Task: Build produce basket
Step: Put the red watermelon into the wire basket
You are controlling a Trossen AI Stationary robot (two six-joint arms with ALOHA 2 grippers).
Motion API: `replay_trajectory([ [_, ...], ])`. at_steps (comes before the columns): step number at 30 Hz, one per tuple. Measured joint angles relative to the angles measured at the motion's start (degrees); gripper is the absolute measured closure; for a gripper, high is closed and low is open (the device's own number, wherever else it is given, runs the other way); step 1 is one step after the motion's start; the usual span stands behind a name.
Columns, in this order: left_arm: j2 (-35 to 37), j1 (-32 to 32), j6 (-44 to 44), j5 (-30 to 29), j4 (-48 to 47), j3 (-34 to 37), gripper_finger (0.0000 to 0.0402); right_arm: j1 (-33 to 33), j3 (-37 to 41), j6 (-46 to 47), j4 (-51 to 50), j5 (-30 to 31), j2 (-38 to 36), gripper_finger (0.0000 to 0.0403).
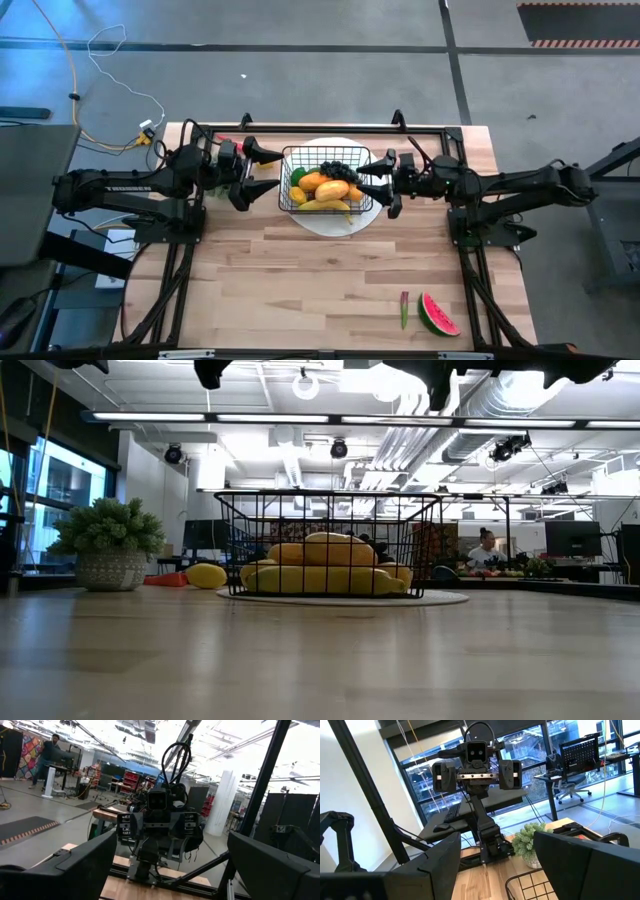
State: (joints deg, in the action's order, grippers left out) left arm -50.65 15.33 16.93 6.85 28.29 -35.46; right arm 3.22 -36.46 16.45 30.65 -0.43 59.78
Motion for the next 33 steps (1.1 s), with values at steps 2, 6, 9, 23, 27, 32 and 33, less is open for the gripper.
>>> replay_trajectory([
  [2, 0.0, 0.0, 0.0, 0.0, 0.0, 0.0, 0.0030, 0.0, 0.0, 0.0, 0.0, 0.0, 0.0, 0.0170],
  [6, 0.0, 0.0, 0.3, 0.0, 0.0, 0.0, 0.0030, 0.0, 0.0, 0.0, 0.0, 0.0, 0.0, 0.0170],
  [9, 0.0, 0.0, 0.7, 0.0, 0.0, 0.0, 0.0030, 0.0, 0.0, 1.0, 0.0, 0.0, 0.0, 0.0170],
  [23, 0.0, 0.0, 0.9, 1.0, -1.0, 0.0, 0.0030, 0.0, 0.0, -0.4, -0.7, -0.6, 0.0, 0.0170],
  [27, 0.0, 0.0, -0.5, 1.5, -2.6, 0.0, 0.0030, 0.0, 0.0, -0.3, -0.9, -1.9, 0.0, 0.0170],
  [32, 0.0, 0.0, -0.6, 0.1, -3.8, 0.0, 0.0030, 0.0, -4.4, 11.4, -11.9, -1.4, 0.1, 0.0170],
  [33, 0.0, 0.0, -0.6, 0.1, -3.8, 0.0, 0.0030, -0.3, -6.9, 13.2, -18.4, -2.7, 0.1, 0.0170],
])
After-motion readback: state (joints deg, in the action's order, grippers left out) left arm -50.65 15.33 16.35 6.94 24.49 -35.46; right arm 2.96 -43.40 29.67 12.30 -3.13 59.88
